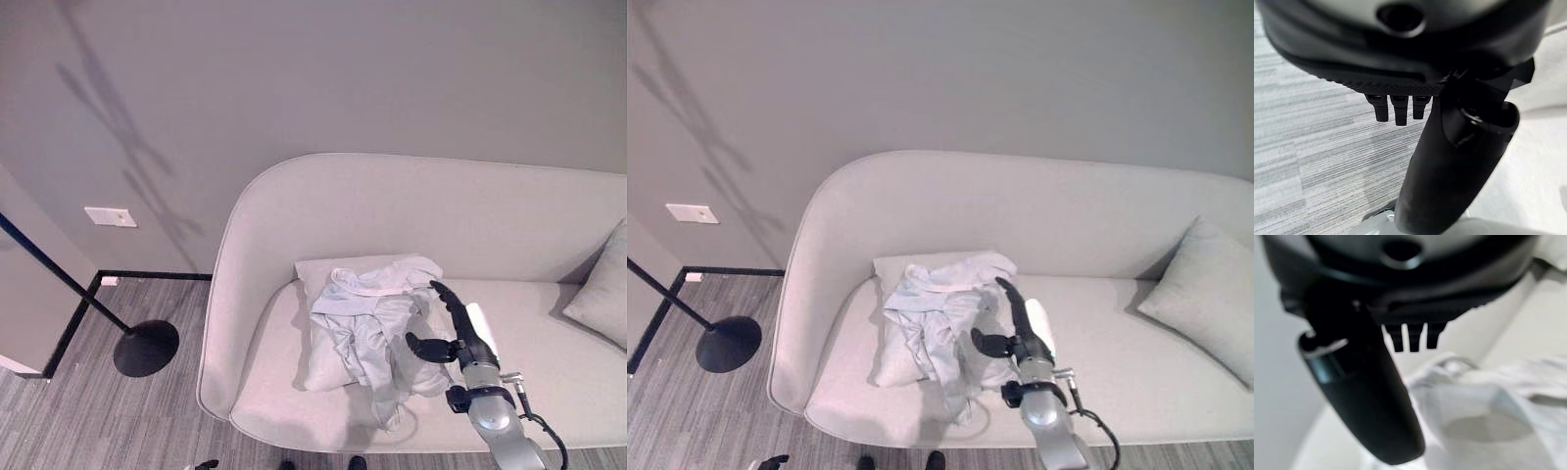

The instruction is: Hang the clothes on the sofa on the clothes rack.

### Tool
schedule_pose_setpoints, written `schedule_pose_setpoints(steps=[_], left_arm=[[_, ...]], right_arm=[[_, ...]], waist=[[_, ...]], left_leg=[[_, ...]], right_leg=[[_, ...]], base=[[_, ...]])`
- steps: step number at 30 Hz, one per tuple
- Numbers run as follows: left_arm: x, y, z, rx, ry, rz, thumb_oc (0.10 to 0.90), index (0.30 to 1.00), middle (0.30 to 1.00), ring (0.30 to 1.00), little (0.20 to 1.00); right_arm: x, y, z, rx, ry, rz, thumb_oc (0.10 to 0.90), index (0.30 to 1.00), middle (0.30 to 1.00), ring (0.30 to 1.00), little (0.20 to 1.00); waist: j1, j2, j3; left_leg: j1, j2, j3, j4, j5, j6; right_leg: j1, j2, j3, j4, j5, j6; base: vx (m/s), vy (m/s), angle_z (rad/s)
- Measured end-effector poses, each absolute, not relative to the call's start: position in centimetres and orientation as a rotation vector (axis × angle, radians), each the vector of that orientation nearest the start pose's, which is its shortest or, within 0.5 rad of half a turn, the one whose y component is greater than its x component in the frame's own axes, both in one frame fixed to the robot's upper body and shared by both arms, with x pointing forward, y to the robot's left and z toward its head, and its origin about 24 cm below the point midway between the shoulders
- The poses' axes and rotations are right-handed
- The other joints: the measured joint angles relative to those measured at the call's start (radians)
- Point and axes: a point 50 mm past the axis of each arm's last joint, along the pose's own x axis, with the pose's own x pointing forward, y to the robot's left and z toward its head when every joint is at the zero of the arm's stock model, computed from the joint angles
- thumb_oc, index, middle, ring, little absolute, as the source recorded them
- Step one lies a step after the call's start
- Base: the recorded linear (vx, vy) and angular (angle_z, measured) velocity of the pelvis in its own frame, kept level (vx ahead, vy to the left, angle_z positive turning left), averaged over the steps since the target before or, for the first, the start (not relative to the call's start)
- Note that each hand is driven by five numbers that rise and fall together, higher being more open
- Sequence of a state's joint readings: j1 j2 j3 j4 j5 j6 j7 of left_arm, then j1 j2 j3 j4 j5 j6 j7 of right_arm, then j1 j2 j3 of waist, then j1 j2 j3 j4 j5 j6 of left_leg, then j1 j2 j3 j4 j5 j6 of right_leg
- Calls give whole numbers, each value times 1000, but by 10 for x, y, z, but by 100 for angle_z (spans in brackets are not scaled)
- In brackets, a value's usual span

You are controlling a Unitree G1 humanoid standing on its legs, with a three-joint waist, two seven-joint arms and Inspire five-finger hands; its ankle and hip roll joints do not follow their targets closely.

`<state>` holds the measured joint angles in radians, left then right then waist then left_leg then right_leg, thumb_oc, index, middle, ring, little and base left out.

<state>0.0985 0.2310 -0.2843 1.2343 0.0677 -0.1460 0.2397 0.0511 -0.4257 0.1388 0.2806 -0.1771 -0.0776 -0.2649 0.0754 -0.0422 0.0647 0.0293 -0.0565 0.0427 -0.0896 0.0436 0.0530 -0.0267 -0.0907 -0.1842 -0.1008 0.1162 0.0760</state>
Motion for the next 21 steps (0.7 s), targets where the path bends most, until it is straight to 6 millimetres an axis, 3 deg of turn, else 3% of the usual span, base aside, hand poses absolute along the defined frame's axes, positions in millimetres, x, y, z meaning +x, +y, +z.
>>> schedule_pose_setpoints(steps=[4,9,11,14,17,19,21], left_arm=[[63,220,-165,543,1133,-10,800,900,900,900,900],[65,218,-165,545,1123,-19,800,900,900,900,900],[66,218,-165,545,1123,-17,800,900,900,900,900],[73,221,-164,562,1116,-22,800,900,900,900,900],[70,218,-165,567,1123,-43,800,900,900,900,900],[73,220,-164,576,1119,-56,800,900,900,900,900],[73,221,-164,574,1122,-61,800,900,900,900,900]], right_arm=[[237,-236,-6,-661,187,-115,800,900,900,900,900],[267,-236,17,-625,99,-179,800,900,900,900,900],[272,-238,18,-602,102,-196,800,900,900,900,900],[283,-245,12,-553,163,-228,800,900,900,900,900],[284,-236,3,-484,205,-190,800,900,900,900,900],[279,-225,-25,-385,346,-110,800,900,900,900,900],[278,-225,-28,-368,364,-104,800,900,900,900,900]], waist=[[20,23,1],[26,25,7],[47,27,12],[60,21,25],[59,24,28],[60,23,30],[61,24,31]], left_leg=[[-1,7,-2,0,4,-5],[-12,11,-26,0,8,-13],[-20,12,-33,0,9,-14],[-33,13,-41,0,10,-23],[-34,14,-42,0,16,-22],[-34,16,-48,1,16,-22],[-33,17,-49,1,16,-22]], right_leg=[[-1,8,-1,0,5,-9],[-3,12,-14,0,-2,-11],[-4,12,-22,0,-3,-11],[-18,13,-32,0,-6,-8],[-18,14,-33,0,0,-17],[-16,17,-38,0,-2,-20],[-15,17,-40,0,-2,-20]], base=[[2,10,2],[-2,0,11],[-6,-26,9],[2,-11,11],[0,0,0],[24,-17,5],[8,-6,2]])
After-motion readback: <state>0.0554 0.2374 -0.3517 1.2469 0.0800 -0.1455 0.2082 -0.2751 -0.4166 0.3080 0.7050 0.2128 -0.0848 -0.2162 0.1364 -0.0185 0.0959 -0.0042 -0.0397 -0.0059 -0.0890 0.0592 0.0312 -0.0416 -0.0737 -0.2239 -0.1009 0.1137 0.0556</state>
